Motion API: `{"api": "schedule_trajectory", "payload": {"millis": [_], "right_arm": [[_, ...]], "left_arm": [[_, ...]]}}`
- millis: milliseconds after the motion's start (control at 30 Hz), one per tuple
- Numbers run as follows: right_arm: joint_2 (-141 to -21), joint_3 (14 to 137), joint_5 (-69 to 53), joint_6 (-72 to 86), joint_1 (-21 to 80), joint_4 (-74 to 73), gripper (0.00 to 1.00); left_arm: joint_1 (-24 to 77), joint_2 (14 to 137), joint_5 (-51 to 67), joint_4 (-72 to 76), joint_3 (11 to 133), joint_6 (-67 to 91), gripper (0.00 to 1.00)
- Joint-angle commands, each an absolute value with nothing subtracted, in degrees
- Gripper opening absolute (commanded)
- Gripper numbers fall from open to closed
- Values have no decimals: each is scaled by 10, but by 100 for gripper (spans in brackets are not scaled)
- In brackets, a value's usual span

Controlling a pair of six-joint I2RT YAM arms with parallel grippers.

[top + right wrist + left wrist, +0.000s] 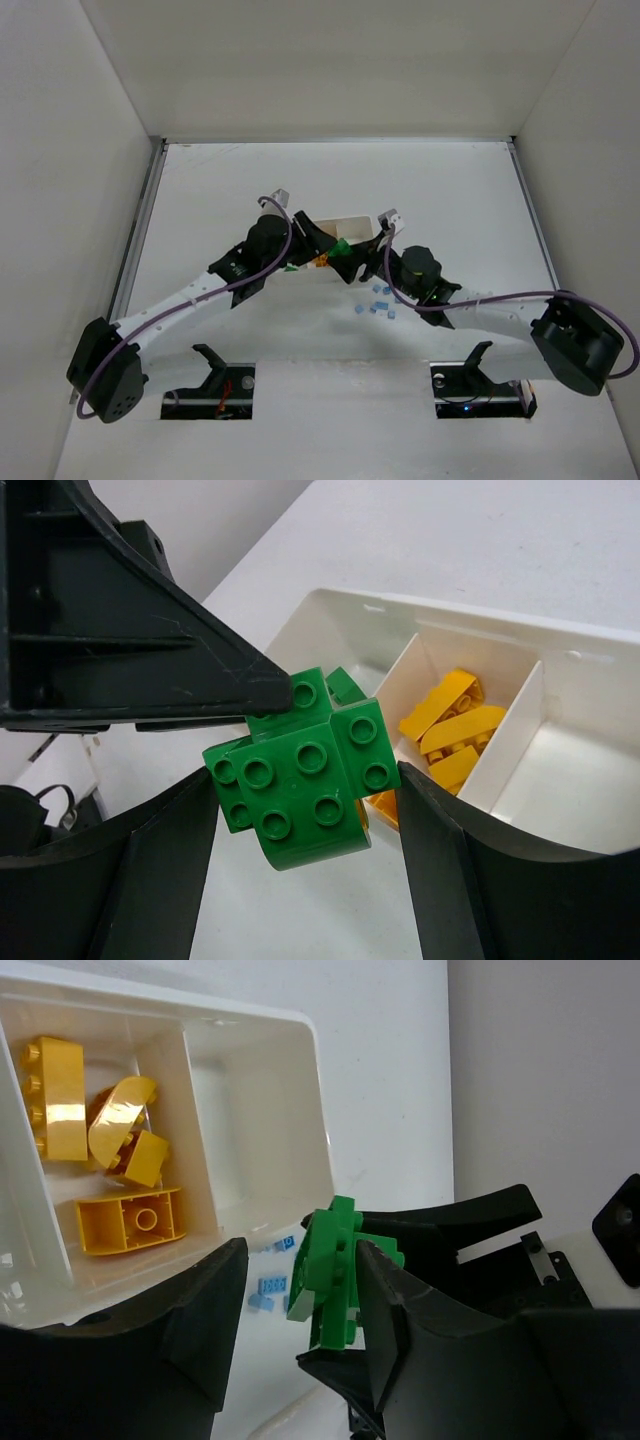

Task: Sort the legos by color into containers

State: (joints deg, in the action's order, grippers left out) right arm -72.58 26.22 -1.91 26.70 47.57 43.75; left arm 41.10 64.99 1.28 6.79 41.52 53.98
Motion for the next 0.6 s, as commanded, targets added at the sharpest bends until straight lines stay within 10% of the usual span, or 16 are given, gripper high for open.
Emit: {"api": "schedule_trajectory", "payload": {"millis": [0, 233, 567], "right_arm": [[-735, 291, -11, 255, 487, 444, 46], [-742, 295, -11, 256, 491, 443, 46], [-736, 296, -11, 257, 491, 440, 47]], "left_arm": [[421, 648, -4, 74, 453, 510, 43], [427, 663, -4, 77, 457, 504, 18], [420, 661, 2, 71, 446, 504, 6]]}}
